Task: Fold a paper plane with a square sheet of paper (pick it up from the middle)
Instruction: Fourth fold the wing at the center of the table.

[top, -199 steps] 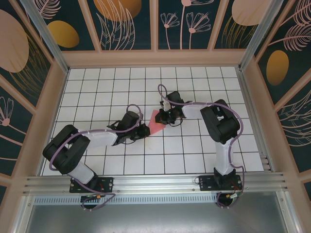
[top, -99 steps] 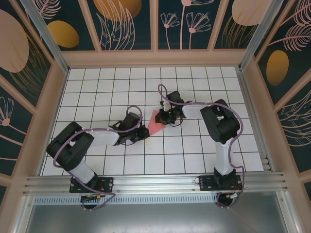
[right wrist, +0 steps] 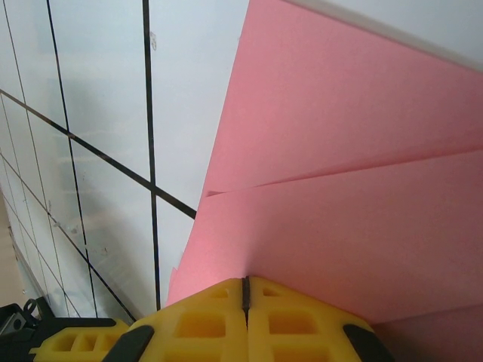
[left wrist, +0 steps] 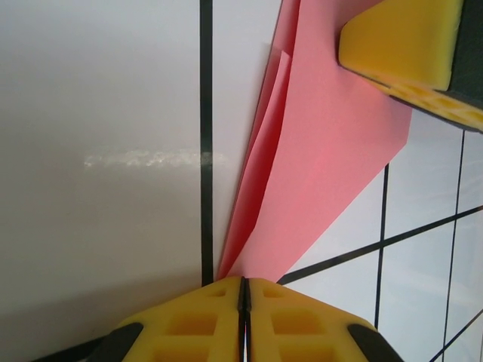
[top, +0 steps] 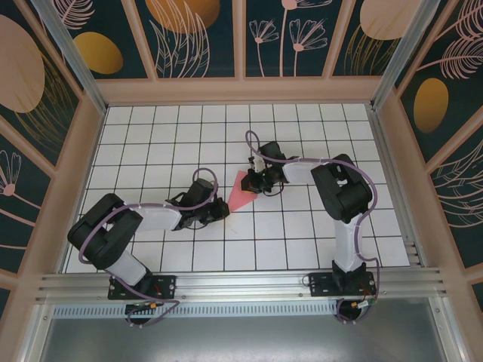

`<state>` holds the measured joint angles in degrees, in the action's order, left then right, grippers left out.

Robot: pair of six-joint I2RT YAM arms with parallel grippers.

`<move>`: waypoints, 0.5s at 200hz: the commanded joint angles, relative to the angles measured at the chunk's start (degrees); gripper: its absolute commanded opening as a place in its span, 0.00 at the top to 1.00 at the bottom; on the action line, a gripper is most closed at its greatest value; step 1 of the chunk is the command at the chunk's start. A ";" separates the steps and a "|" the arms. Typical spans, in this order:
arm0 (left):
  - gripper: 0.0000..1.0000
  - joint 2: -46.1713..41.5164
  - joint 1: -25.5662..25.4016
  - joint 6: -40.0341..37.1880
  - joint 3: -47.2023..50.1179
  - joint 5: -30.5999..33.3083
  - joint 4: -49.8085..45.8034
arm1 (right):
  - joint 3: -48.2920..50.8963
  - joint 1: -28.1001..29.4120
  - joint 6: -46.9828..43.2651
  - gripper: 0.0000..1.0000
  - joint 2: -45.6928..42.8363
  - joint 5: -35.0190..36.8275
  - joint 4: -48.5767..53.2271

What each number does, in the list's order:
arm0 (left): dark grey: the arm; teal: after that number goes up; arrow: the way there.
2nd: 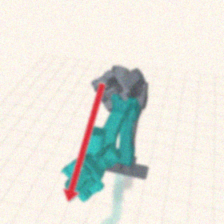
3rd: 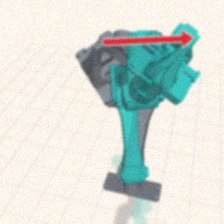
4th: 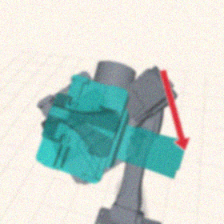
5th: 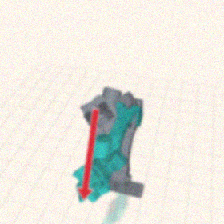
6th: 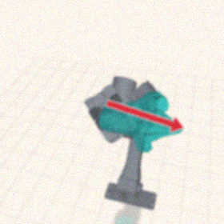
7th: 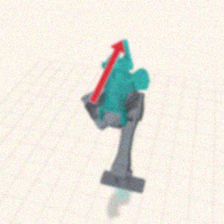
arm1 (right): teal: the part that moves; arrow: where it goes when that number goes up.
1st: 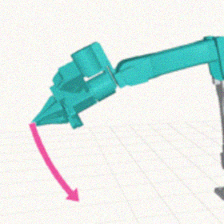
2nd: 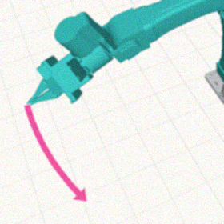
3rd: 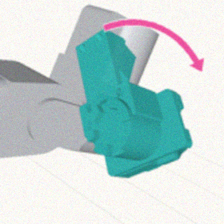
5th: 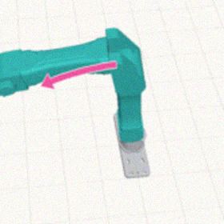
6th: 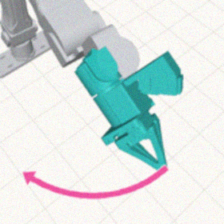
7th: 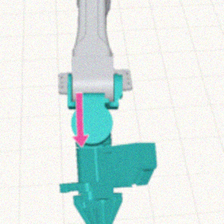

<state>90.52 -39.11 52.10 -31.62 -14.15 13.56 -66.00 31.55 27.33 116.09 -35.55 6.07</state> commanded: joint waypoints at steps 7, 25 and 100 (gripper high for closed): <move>0.91 -4.79 0.07 -2.55 0.51 1.55 -6.16 | 2.10 0.16 -1.38 0.92 5.52 7.34 6.42; 0.91 -11.49 0.02 -1.08 1.39 3.13 1.19 | 2.01 0.18 -1.53 0.93 5.55 7.42 6.50; 0.93 -0.56 0.07 -0.70 -5.58 2.26 6.14 | 1.60 0.09 -1.49 0.93 5.99 7.25 6.50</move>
<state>85.65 -39.11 51.31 -35.48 -11.73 18.11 -66.35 31.44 27.31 116.31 -35.92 6.44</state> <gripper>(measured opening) 0.085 0.077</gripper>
